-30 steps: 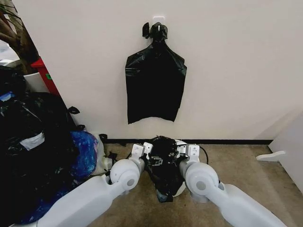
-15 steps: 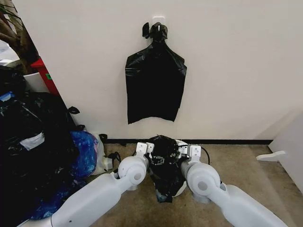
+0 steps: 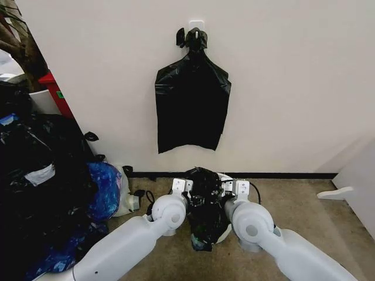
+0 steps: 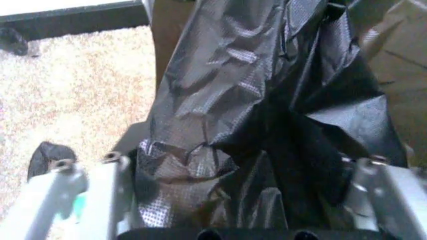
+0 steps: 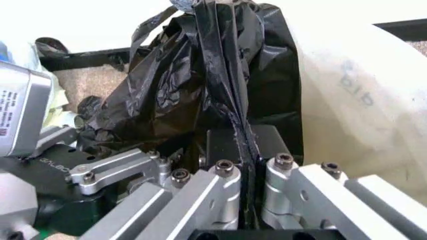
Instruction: Place the garbage bag over the trash bin.
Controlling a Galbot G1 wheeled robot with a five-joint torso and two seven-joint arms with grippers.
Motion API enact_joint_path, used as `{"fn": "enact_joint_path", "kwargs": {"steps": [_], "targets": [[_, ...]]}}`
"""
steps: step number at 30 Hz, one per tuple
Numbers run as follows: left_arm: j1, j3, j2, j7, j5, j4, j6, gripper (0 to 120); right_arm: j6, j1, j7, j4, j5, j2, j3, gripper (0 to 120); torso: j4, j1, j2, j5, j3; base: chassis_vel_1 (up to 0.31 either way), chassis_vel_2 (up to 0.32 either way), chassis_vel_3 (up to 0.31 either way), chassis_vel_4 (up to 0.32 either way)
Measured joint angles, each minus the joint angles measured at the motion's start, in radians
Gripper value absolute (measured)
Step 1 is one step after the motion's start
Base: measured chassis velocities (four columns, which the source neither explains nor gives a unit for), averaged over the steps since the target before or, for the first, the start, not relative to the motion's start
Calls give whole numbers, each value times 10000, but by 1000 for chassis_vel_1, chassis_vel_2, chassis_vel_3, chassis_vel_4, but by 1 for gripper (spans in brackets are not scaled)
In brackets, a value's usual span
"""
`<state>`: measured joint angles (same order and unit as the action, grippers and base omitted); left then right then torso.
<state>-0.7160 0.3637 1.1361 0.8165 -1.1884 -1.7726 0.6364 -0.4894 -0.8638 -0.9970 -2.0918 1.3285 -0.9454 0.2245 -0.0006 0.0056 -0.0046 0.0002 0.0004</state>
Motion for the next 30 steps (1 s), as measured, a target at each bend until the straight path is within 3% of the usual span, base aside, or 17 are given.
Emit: {"fn": "enact_joint_path", "kwargs": {"steps": [7, 8, 12, 15, 19, 30], "targets": [[7, 18, 120, 162, -12, 180, -49, 42, -4, -6, 77, 94, -12, -25, -23, 0, 1, 0, 0, 1, -1, 0, 0, 0, 0], [8, 26, 133, 176, -6, 207, -67, 34, -5, -6, 84, 100, -13, -36, -23, 0, 1, -1, 0, 2, -1, 0, 0, 0, 0], [7, 52, 168, 245, -2, 269, -105, 26, -8, -1, 98, 113, -15, -41, -23, 0, 2, -1, 0, 1, -1, 0, 0, 0, 0], [-39, 63, 244, 321, 30, 357, -177, 11, -13, 2, 130, 138, -27, -31, -39, 0, 1, -1, 0, 0, -1, 0, 0, 0, 0], [-116, 73, 297, 399, 33, 370, -247, 3, -15, -19, 141, 145, -49, -8, -53, 0, 1, 0, 0, -2, -1, 0, 0, 0, 0], [-205, 80, 295, 555, 283, 214, -608, 3, -25, -157, 157, -78, -41, 176, -320, 0, -1, -1, 0, -1, -1, 0, 0, 0, 0]]}}
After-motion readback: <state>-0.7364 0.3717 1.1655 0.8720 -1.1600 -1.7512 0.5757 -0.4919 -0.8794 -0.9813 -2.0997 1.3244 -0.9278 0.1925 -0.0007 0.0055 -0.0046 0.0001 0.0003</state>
